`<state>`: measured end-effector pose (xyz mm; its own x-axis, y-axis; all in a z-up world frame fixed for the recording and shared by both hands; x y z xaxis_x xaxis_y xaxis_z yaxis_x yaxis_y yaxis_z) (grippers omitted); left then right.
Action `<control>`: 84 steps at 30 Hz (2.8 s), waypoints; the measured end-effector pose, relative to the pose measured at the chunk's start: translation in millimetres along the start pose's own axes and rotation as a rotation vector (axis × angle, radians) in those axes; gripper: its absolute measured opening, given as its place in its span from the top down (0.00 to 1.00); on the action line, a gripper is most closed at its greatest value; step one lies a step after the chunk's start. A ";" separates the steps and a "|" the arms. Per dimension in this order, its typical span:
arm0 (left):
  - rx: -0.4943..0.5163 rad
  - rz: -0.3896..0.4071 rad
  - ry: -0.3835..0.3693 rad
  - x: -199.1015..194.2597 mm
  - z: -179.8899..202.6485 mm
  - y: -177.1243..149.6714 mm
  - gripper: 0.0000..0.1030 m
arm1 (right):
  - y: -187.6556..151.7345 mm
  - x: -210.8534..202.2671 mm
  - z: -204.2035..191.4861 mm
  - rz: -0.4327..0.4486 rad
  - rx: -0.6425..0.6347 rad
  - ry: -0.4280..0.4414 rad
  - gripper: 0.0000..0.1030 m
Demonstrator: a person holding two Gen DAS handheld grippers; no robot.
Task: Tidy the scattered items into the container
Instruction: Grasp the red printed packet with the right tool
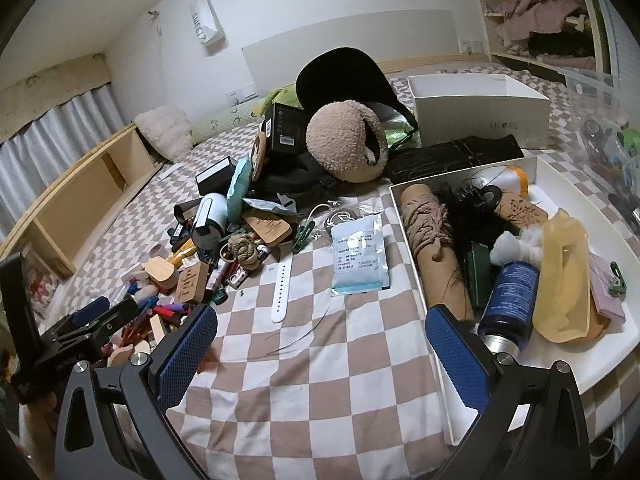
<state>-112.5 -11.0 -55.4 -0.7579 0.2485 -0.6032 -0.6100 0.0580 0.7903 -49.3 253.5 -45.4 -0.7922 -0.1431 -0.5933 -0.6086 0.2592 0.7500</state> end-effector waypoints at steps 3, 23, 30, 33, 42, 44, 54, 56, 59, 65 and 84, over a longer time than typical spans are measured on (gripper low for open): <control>-0.002 -0.002 0.003 1.7 -1.7 -1.9 0.02 | -1.7 3.7 -3.0 -0.005 -0.007 0.007 0.00; -0.027 -0.004 0.034 4.3 -17.7 -13.9 0.02 | -12.5 27.3 -21.1 -0.061 -0.010 0.073 0.00; -0.048 -0.001 0.043 3.6 -24.8 -16.0 0.02 | -12.4 30.6 -24.1 -0.043 0.003 0.084 0.00; -0.053 0.001 0.047 2.9 -27.2 -16.5 0.02 | -12.7 33.0 -25.6 -0.042 0.003 0.088 0.00; -0.069 -0.006 0.042 4.3 -31.6 -19.3 0.02 | -15.6 41.8 -30.9 -0.052 -0.007 0.100 0.00; -0.077 -0.001 0.040 3.6 -32.3 -19.7 0.02 | -16.6 44.4 -32.6 -0.058 -0.019 0.093 0.00; -0.077 0.014 0.128 4.8 -37.2 -25.8 0.02 | -21.2 66.7 -36.8 -0.130 -0.048 0.128 0.00; -0.081 0.017 0.142 5.5 -40.0 -27.4 0.02 | -22.6 74.2 -40.5 -0.150 -0.065 0.141 0.00; -0.101 0.015 0.146 6.4 -45.4 -27.9 0.02 | -24.3 81.7 -47.7 -0.163 -0.092 0.155 0.00; -0.117 0.013 0.159 6.9 -52.9 -27.4 0.02 | -27.9 95.8 -68.7 -0.194 -0.177 0.210 0.00; -0.326 -0.014 0.246 11.6 -107.6 -39.5 0.02 | -50.0 149.5 -132.0 -0.377 -0.303 0.419 0.57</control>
<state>-122.1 -114.5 -105.1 -0.7575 0.0088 -0.6528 -0.6322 -0.2593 0.7301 -143.5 93.1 -133.0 -0.4351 -0.5489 -0.7137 -0.7864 -0.1543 0.5981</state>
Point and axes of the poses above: each gripper's, at about its wrist camera, not at the fingertips, and x roughly the way its jaws point, z to its right, y to its top, the point moved 1 cm from there along x, roughly the way its jaws point, and after that the axes turned 4 degrees about z, right-handed, at the moved point
